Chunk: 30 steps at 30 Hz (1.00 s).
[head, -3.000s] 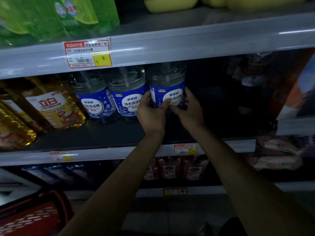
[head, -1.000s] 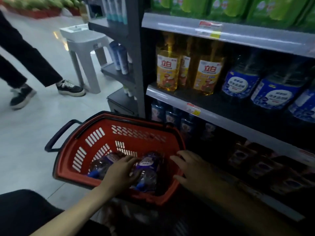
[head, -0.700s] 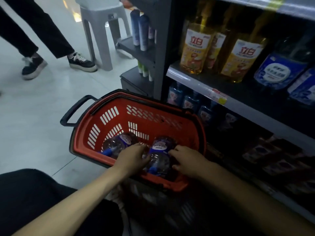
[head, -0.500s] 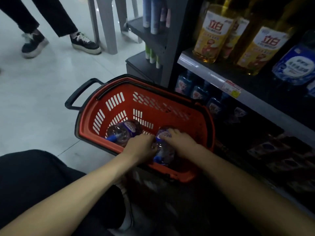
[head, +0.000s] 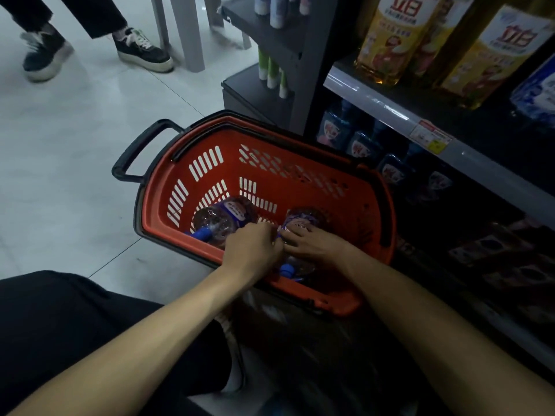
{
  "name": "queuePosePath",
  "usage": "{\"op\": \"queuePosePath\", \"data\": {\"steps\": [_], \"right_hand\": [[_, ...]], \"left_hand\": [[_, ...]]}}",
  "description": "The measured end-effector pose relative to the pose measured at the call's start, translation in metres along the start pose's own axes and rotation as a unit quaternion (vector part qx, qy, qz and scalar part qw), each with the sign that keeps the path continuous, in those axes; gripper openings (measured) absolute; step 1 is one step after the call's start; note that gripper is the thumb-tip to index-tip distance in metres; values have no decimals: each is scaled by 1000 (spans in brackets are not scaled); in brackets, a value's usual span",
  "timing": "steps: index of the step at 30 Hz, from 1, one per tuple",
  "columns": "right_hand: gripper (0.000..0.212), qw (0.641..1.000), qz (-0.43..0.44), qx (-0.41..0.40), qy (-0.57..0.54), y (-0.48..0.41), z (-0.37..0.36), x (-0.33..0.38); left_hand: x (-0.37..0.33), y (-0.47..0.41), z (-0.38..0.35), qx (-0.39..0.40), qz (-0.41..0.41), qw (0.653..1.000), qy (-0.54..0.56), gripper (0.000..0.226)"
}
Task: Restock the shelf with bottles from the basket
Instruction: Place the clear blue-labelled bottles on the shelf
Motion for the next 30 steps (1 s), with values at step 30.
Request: {"op": "queuePosePath", "data": {"steps": [30], "right_hand": [[88,520,-374,-319,-698,62,71,-47]], "left_hand": [[-5,-5,15,-102,-35,966,233,52]]}}
Point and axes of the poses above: each hand's wrist, its own y-axis away from the middle knuckle, its own z-axis out of the back of the hand, x = y × z, the point moved 3 cm from there along -y, towards the middle knuckle, and after that the axes turned 10 degrees about y, right-handed, at the moved point
